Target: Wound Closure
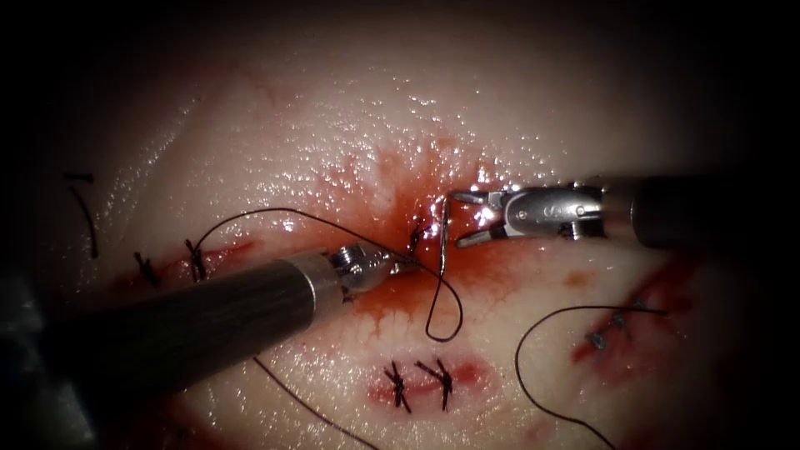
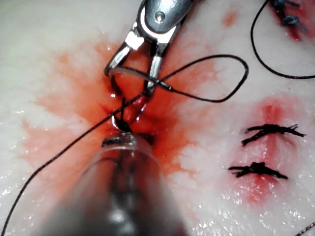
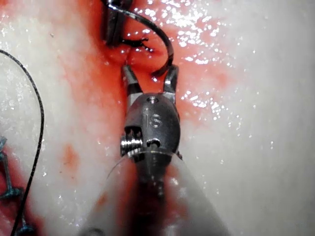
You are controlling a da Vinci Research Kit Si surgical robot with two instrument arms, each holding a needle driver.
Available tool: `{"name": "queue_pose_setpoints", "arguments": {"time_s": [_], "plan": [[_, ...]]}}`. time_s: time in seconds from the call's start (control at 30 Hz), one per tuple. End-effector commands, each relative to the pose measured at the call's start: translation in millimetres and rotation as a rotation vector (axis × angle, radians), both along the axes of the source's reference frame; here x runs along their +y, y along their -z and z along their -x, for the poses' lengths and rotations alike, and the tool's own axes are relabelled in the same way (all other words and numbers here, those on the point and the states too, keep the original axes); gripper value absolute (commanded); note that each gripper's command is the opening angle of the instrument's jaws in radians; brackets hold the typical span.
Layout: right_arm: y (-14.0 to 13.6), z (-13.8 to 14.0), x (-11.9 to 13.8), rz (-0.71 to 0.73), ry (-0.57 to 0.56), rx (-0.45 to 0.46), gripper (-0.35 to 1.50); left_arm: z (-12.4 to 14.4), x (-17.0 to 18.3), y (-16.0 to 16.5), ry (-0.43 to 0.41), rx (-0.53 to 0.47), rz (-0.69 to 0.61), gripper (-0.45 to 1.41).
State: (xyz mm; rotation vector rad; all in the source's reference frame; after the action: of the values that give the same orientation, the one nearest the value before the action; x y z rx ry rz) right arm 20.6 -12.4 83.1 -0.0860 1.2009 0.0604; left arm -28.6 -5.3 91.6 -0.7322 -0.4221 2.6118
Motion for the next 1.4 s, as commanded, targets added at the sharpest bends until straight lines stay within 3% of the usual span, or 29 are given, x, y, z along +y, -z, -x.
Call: {"name": "queue_pose_setpoints", "arguments": {"time_s": [0.03,0.4,0.8,1.03,1.17,1.2,1.23,1.4], "plan": [[0.1,-1.0,0.3,0.011,-0.010,0.015,1.33,0.6,0.0,-0.7,0.000,0.001,0.000,-0.16],[1.9,-3.6,0.9,0.102,-0.042,0.113,1.31,0.6,-0.1,-0.7,-0.002,0.003,-0.001,-0.16],[3.8,-3.4,0.5,0.189,-0.051,0.153,1.21,0.6,-0.1,-0.7,-0.002,0.003,-0.001,-0.16],[2.5,-3.5,0.3,0.204,-0.044,0.140,0.98,0.6,-0.1,-0.7,-0.004,0.005,-0.002,-0.16],[1.8,-3.1,0.2,0.205,-0.028,0.128,0.54,0.6,-0.1,-0.8,-0.003,0.005,-0.002,-0.18],[1.9,-3.1,0.2,0.204,-0.029,0.127,0.29,0.6,-0.1,-0.8,-0.003,0.005,-0.002,-0.18],[2.2,-3.0,0.0,0.202,-0.018,0.138,-0.35,0.7,-0.2,-0.8,-0.003,0.006,-0.001,-0.18],[2.3,-2.5,0.1,0.203,-0.003,0.144,-0.35,0.7,-0.2,-0.8,-0.003,0.006,-0.001,-0.18]]}}
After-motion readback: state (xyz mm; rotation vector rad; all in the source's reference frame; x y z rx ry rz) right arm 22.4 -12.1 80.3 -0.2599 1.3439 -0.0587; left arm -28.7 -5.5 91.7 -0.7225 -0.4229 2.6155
